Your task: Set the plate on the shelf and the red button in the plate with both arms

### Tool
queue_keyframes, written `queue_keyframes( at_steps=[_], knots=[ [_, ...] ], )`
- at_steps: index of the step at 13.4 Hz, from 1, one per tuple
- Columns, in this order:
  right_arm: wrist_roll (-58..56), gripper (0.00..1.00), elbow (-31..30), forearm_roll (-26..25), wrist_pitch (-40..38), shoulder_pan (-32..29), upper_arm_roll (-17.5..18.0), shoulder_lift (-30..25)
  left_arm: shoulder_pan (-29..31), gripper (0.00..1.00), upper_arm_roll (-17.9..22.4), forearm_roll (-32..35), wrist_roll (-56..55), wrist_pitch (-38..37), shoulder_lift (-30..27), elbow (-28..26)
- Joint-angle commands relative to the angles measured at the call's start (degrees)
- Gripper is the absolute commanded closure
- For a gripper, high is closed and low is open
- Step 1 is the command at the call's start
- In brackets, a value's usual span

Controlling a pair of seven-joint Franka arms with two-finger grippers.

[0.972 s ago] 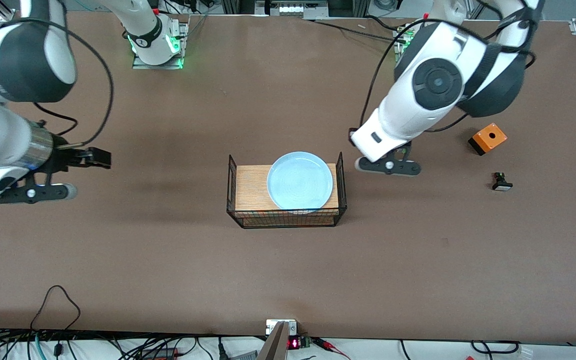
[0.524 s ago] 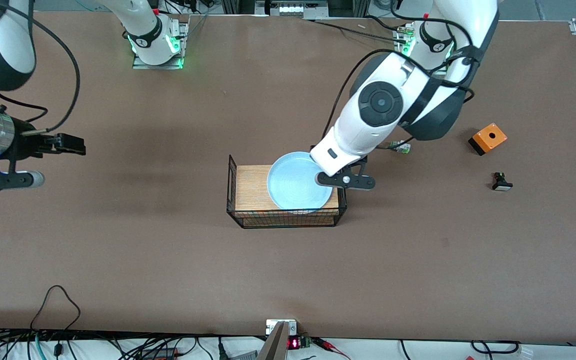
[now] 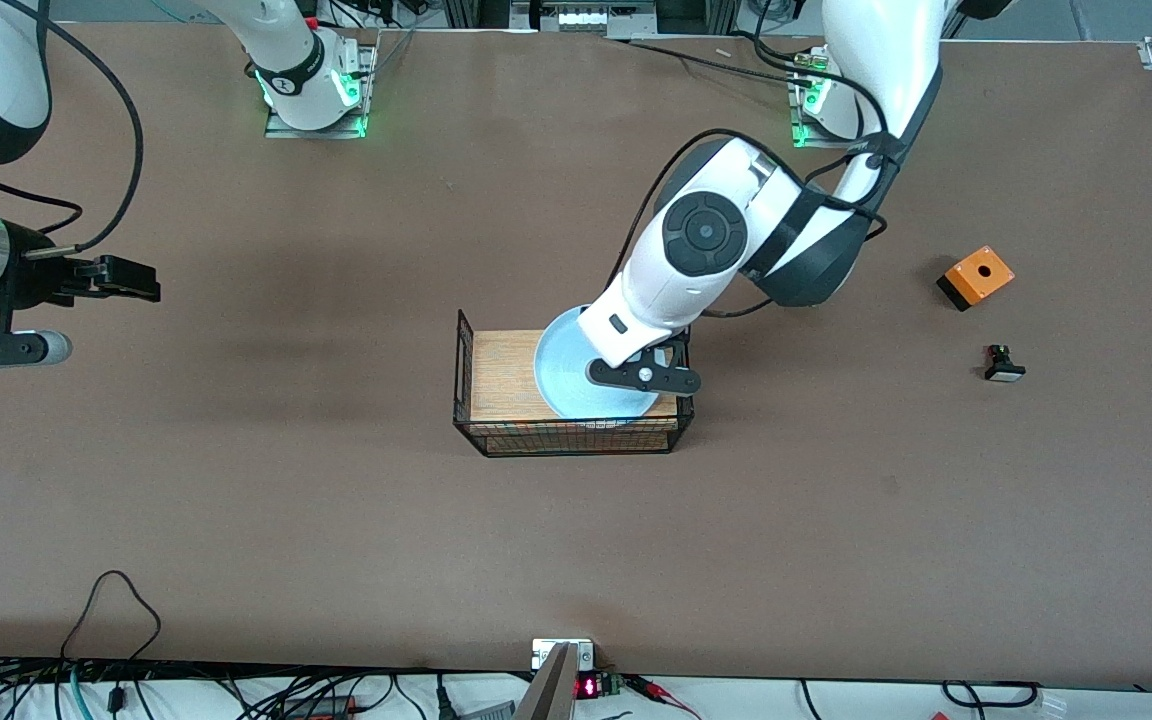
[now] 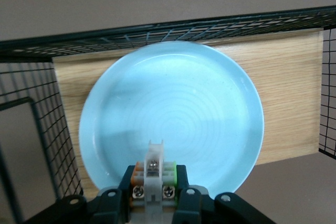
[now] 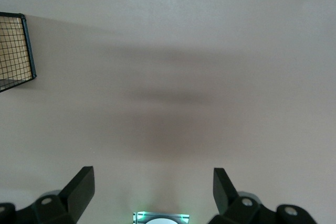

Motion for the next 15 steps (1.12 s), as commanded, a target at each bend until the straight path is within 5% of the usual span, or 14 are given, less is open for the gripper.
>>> queue_keyframes(
  at_steps=[1,10,11,12,13,14,15],
  knots=[
    [0.2,0.0,-0.1,-0.4,0.2,0.7,0.8,-0.7,-1.3,1.0,0.9,-0.3,-0.6,0.9,3.4,4.7],
    [0.2,0.0,-32.9,-1.6,22.3,-4.3,7.5,-24.3,-1.4,0.98,1.3,-0.1,-0.5,2.3,5.4,3.8],
    [0.1,0.0,-33.6,-1.6,22.3,-4.4,7.5,-25.0,-1.5,0.87,1.3,-0.1,-0.4,2.3,5.8,3.8],
    [-0.1,0.0,-32.9,-1.7,21.9,-4.4,7.7,-24.6,-1.5,0.65,1.4,0.0,-0.4,2.3,5.8,3.8],
    [-0.2,0.0,-31.9,-1.9,21.4,-4.2,7.7,-23.9,-1.4,0.38,1.3,0.9,-0.3,2.3,5.8,3.8],
    [-0.2,0.0,-29.7,-2.0,20.5,-4.1,7.7,-22.6,-1.4,0.0,1.4,3.0,-0.3,2.3,5.7,3.8],
    [-0.3,0.0,-28.1,-2.0,19.4,-4.2,7.7,-21.8,-1.5,0.0,1.2,4.5,-0.6,2.3,5.6,4.2]
  ],
)
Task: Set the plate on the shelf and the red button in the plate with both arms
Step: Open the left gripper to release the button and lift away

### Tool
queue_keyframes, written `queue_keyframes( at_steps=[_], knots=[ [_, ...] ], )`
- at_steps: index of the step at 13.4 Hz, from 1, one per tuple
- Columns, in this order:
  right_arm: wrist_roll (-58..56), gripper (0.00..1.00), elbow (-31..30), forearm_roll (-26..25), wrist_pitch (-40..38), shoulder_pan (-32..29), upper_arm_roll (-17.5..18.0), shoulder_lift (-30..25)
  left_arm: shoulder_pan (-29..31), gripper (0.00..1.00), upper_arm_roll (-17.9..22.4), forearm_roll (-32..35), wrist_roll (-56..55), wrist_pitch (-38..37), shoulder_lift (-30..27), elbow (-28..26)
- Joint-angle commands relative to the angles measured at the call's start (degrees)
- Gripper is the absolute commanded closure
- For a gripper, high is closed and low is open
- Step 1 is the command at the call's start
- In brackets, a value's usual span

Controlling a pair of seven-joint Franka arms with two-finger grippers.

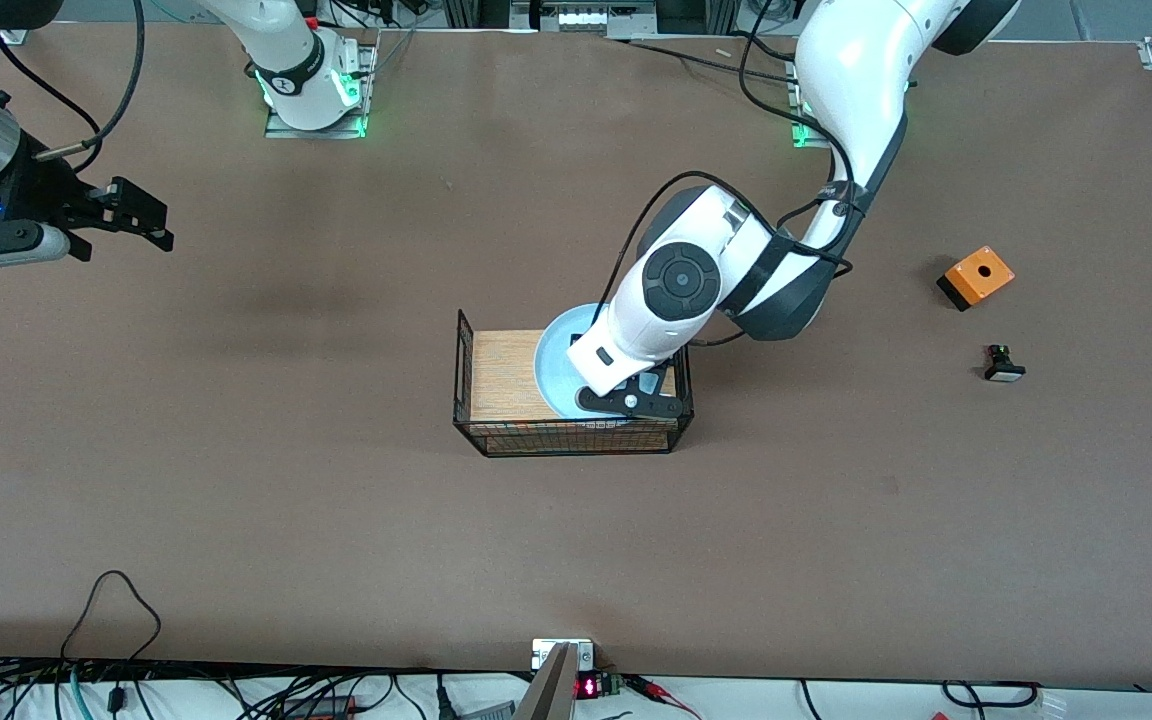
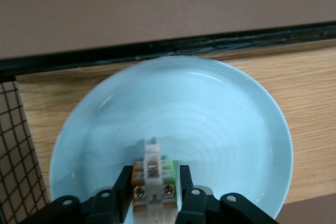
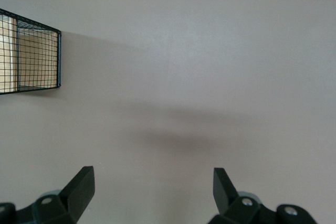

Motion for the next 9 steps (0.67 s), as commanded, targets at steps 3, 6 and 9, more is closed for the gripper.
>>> queue_keyframes(
  at_steps=[3,6,9],
  knots=[
    [-0.5,0.0,3.0,-0.9,-2.6,-1.0,1.0,1.3,-0.3,0.0,0.6,2.9,-0.9,-0.7,-1.1,2.6],
    [-0.5,0.0,3.9,-2.3,-3.9,-0.9,1.1,1.5,-0.2,0.0,0.6,2.7,-1.0,-1.9,-3.7,2.6],
    [-0.2,0.0,3.9,-2.2,-4.1,0.0,1.1,2.0,1.2,0.0,0.5,2.6,-0.9,-8.1,-8.4,2.6]
  ],
)
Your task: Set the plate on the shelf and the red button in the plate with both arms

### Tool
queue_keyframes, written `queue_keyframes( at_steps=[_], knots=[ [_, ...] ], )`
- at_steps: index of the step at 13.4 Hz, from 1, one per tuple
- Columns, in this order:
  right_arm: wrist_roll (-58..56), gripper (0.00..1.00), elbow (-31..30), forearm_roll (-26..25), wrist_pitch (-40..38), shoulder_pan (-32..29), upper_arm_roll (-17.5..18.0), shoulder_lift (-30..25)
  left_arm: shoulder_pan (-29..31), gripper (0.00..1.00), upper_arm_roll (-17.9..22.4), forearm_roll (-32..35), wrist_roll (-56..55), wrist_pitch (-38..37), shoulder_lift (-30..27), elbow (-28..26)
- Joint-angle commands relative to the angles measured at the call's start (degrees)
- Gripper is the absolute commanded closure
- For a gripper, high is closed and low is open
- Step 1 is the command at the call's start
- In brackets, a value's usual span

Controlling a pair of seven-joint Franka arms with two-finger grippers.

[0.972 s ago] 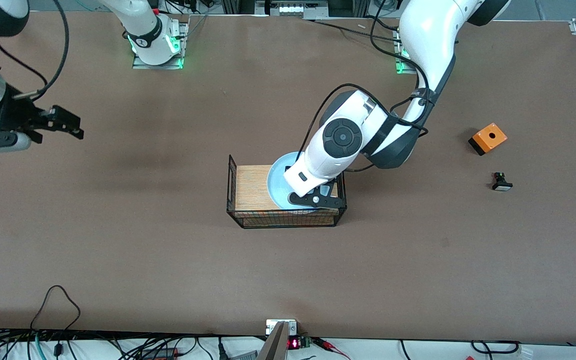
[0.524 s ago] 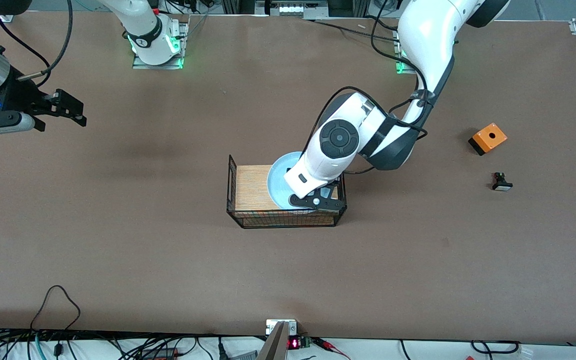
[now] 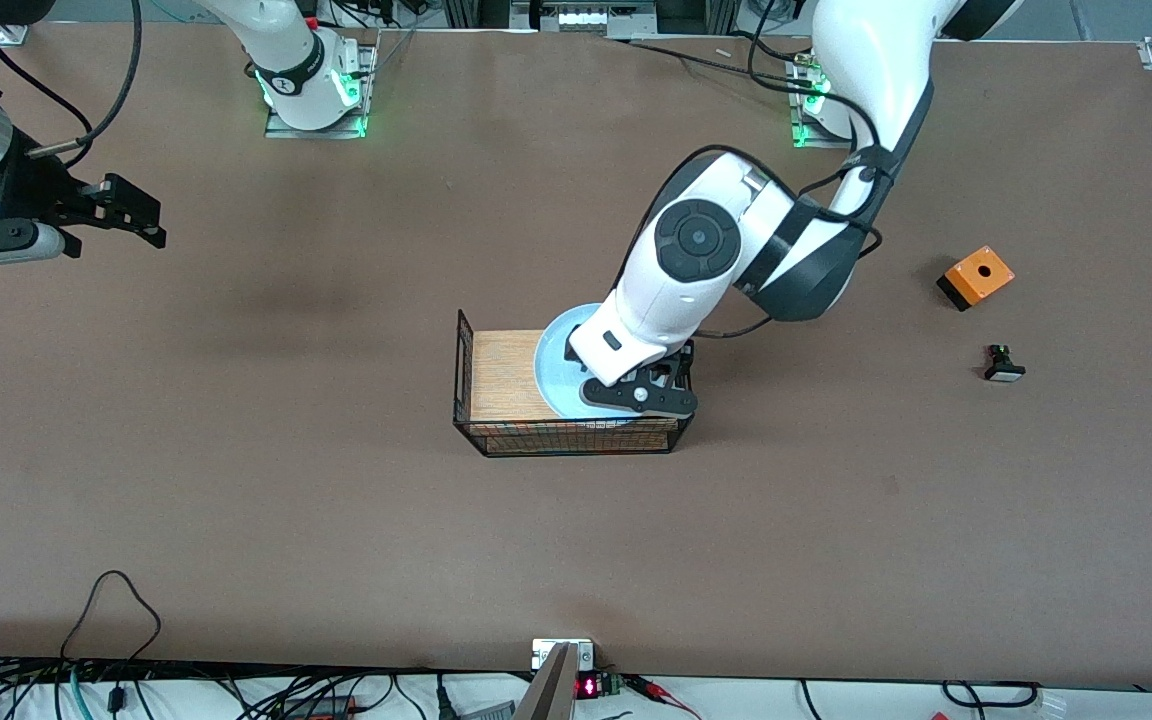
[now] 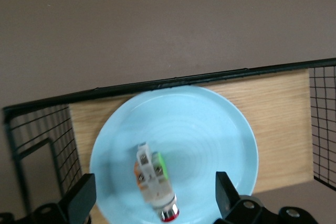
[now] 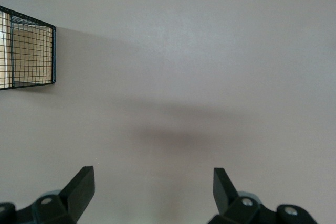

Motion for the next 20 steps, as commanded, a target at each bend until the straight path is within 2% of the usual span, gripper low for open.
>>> queue_keyframes(
  at_steps=[1,4,7,9,13,17,20],
  knots=[
    [-0.2,0.0,1.5,-1.2,-2.8,0.2,0.8,0.9,2.6,0.0,0.1,0.9,-0.6,-7.1,-5.6,-0.5],
    [-0.2,0.0,1.8,-0.8,-8.1,-0.8,0.3,1.5,10.2,0.0,-0.1,0.7,-0.5,-12.1,-9.7,-0.5],
    [-0.2,0.0,2.3,-0.7,-8.1,-1.7,0.3,2.0,19.0,0.0,-0.6,-0.6,0.4,-14.9,-10.6,-0.5],
    [-0.2,0.0,3.0,-0.9,-8.0,-1.5,0.4,2.2,22.5,0.0,-0.5,-1.4,0.4,-17.4,-11.5,-0.5],
    [-0.1,0.0,3.7,-0.8,-7.5,-1.2,0.4,2.2,23.8,0.0,0.1,-1.2,0.4,-22.2,-14.6,-0.5],
    [-0.1,0.0,4.3,-0.9,-7.4,-1.0,0.5,2.5,27.1,0.0,0.1,-1.0,1.9,-23.1,-15.1,-0.5],
    [-0.1,0.0,4.4,-1.0,-7.4,-1.1,0.5,2.8,31.1,0.0,0.3,-1.3,15.8,-24.5,-16.0,-1.9]
  ],
)
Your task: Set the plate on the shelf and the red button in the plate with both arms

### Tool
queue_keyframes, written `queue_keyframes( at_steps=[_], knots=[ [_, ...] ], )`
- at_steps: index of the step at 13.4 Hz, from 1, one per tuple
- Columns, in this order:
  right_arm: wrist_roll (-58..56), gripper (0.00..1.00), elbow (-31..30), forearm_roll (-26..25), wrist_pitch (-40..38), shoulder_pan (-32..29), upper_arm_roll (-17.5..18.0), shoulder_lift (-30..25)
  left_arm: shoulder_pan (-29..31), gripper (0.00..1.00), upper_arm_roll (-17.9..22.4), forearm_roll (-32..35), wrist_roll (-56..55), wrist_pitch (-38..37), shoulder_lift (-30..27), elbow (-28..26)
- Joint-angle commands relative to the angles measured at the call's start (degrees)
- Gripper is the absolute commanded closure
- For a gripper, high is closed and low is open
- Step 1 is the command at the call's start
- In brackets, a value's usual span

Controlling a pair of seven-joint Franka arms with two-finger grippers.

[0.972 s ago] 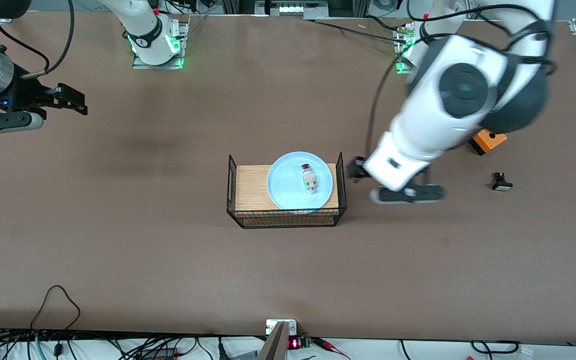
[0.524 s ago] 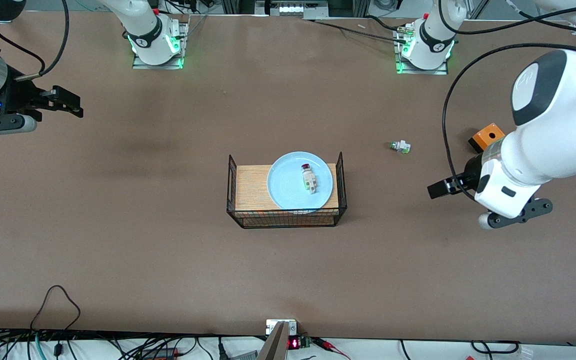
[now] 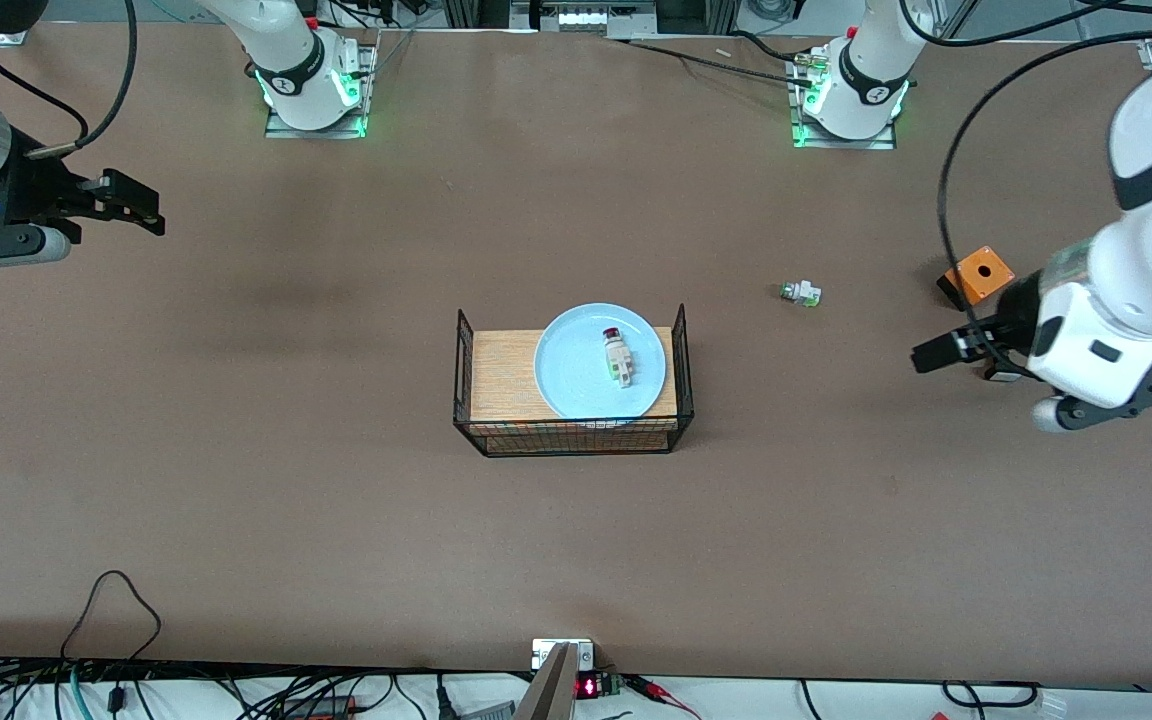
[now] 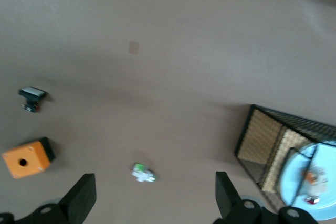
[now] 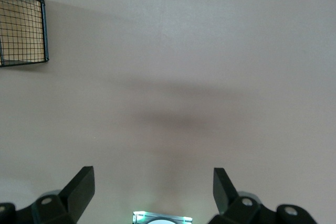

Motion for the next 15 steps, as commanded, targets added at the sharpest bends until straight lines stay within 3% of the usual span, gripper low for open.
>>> queue_keyframes(
  at_steps=[1,4,5,8,15],
  knots=[
    [-0.2,0.0,1.6,-0.9,-0.9,-0.1,0.2,0.9,3.5,0.0,0.0,-0.3,14.2,-0.2,-3.7,-6.0],
    [-0.1,0.0,1.7,-0.8,-0.8,0.1,0.3,0.9,5.7,0.0,0.5,-0.6,18.0,10.7,-12.9,-20.8],
    [-0.1,0.0,1.7,-0.8,-0.8,0.1,0.4,0.9,5.0,0.0,1.1,-0.6,18.0,11.5,-14.2,-22.4],
    [-0.5,0.0,1.6,-1.0,-0.7,-0.6,0.3,1.2,-1.5,0.0,8.6,-0.2,18.6,11.2,-14.4,-22.6],
    [-0.6,0.0,2.9,-5.1,0.0,1.9,0.6,1.6,-0.4,0.0,8.6,-0.7,22.3,11.4,-14.6,-23.7]
  ],
)
